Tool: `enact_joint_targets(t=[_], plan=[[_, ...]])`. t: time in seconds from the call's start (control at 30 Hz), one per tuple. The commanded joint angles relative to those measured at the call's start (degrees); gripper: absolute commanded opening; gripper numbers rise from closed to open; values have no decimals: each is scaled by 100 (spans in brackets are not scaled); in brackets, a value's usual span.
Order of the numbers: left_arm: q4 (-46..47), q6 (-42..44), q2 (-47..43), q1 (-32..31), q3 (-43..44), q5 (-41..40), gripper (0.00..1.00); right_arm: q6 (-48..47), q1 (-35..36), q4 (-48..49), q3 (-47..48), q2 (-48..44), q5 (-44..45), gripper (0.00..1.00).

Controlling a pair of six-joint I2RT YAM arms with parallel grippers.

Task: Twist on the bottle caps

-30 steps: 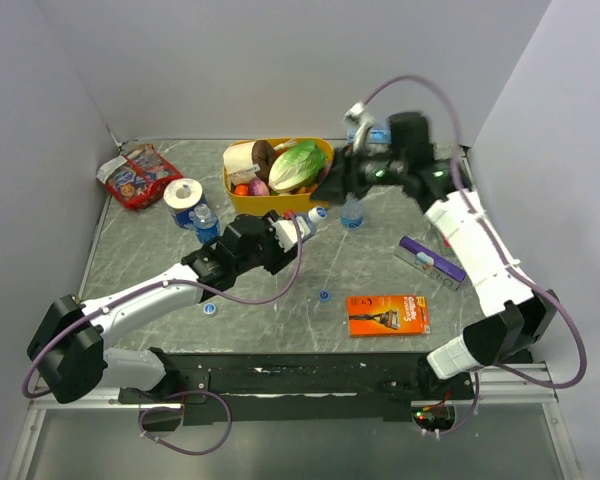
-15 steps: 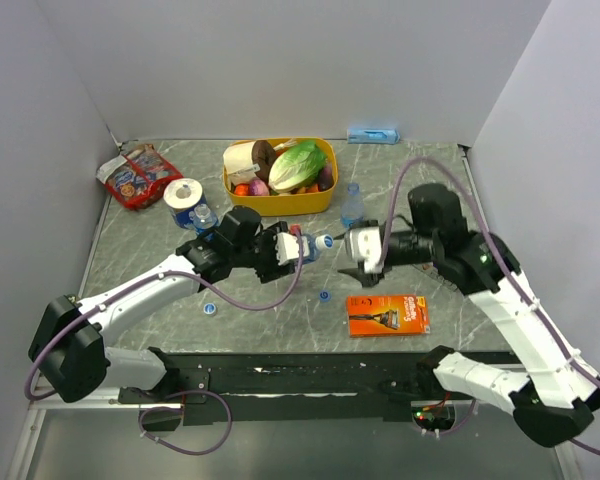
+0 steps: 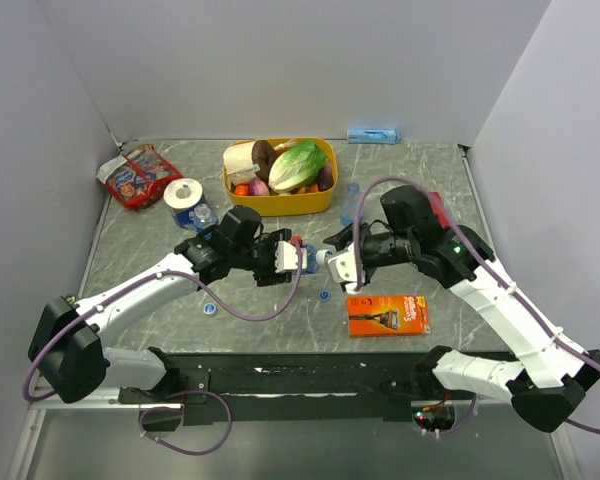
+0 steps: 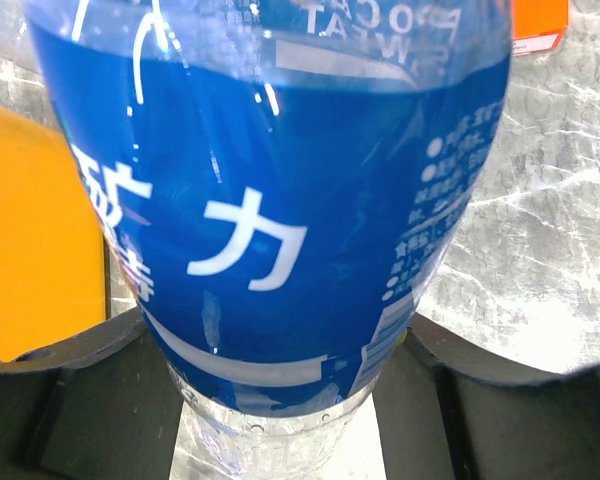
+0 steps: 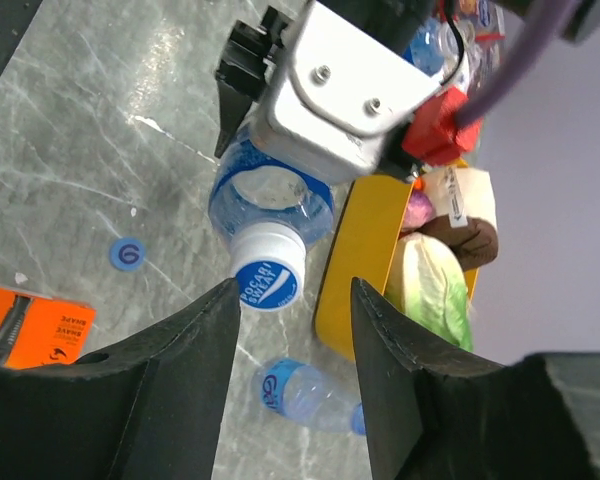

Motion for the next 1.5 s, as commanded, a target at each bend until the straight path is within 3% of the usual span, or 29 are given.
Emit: enact_joint_targets(t=[0.0, 0.4, 0.7, 0.77, 0.9, 1.0, 1.2, 1.3, 1.47], plan=[[151, 59, -182, -4, 178, 244, 1, -515, 155, -146, 71, -28, 10, 54], [468, -82, -208, -12, 98, 164, 1, -542, 182, -296, 115, 157, 151, 51], [643, -222, -147, -4, 90, 147, 1, 283, 199, 100, 273, 262, -60, 22], [827, -493, -129, -21, 63, 42, 1, 1212, 190, 170, 587, 490, -113, 15], [1679, -1415, -190, -144, -94, -992, 1, 3567, 94, 582, 985, 912, -157, 0], [2339, -1698, -226, -328, -209, -1739, 1, 5560, -3, 803, 1029, 1210, -262, 0], [2788, -2181, -32, -566, -113, -2830, 1, 8189, -441, 636, 1196, 1747, -34, 0], [2683, -2479, 73, -566, -60, -3096, 1, 8581, -696, 697, 1091, 1827, -25, 0], [2542, -2762, -15, -566, -130, -2903, 1, 8213, -715, 908, 1248, 1809, -148, 0]])
